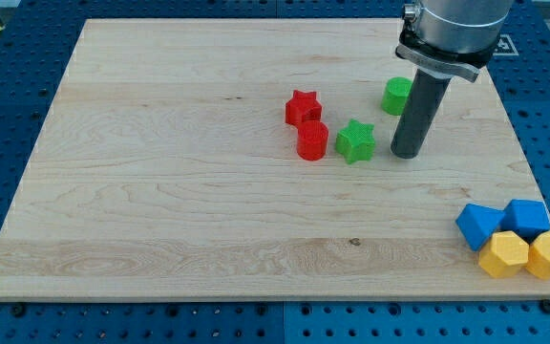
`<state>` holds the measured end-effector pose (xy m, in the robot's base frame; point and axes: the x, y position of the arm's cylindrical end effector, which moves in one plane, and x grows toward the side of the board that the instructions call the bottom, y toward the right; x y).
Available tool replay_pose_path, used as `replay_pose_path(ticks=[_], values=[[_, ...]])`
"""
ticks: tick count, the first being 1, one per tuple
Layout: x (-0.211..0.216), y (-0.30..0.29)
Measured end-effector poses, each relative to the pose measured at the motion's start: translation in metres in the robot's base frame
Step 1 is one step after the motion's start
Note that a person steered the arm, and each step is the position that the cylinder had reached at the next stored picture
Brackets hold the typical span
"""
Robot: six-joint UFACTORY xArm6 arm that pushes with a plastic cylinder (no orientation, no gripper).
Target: Move the red circle slightly to the left
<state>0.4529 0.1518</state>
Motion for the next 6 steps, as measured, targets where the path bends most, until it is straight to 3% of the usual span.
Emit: replay_pose_path(ticks=[3,5,6], values=[[-0.013,-0.016],[-0.062,-0.021],[-0.063,-0.032]])
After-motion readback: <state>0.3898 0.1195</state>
